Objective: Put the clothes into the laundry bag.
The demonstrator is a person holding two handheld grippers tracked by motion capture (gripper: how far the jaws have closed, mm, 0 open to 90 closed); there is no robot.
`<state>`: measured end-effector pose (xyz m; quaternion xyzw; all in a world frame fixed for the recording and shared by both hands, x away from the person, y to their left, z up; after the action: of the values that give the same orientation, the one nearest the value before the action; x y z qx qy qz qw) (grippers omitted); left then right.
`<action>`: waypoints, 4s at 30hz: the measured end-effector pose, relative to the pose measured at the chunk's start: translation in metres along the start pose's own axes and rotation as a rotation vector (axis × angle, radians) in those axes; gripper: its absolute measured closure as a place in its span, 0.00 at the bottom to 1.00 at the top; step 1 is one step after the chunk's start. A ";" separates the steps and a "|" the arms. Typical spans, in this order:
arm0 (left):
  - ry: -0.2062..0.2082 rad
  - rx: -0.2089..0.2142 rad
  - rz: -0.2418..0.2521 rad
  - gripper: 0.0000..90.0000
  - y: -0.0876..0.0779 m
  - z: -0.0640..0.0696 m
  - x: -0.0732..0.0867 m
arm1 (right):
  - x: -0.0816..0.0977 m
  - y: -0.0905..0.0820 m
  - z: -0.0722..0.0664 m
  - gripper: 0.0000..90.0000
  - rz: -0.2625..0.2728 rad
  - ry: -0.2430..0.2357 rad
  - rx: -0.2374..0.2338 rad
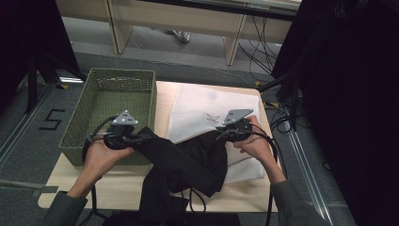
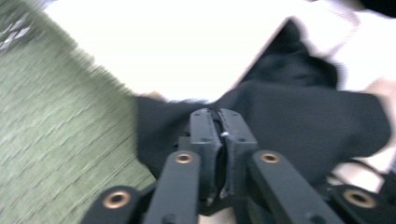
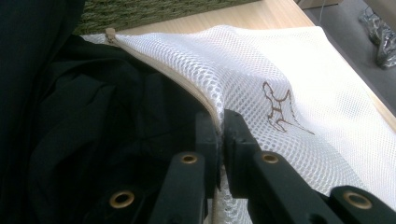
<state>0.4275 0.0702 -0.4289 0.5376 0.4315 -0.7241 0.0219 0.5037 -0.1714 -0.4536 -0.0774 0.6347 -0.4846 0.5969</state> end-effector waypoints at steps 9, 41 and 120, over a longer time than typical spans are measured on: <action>0.110 0.212 -0.045 0.94 0.070 0.094 -0.006 | 0.000 0.000 -0.003 0.96 -0.003 -0.003 -0.007; 0.155 0.022 -0.256 0.64 0.134 0.067 0.050 | -0.002 0.012 -0.010 0.89 -0.023 -0.054 0.034; 0.108 0.045 -0.218 0.90 0.134 0.081 0.050 | -0.015 0.003 -0.019 0.98 -0.001 -0.003 -0.084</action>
<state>0.4116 -0.0449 -0.5456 0.5260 0.4716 -0.7017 -0.0924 0.4934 -0.1492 -0.4492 -0.1036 0.6535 -0.4575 0.5940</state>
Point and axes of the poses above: each handheld gripper's, and its own axes: y roughly forward along the jaws, x roughly out of its underside, z roughly to its right, the point moved 10 cm from there along y, roughly forward along the jaws, and after that the axes turned 5 degrees about y, right-handed, at the moved point
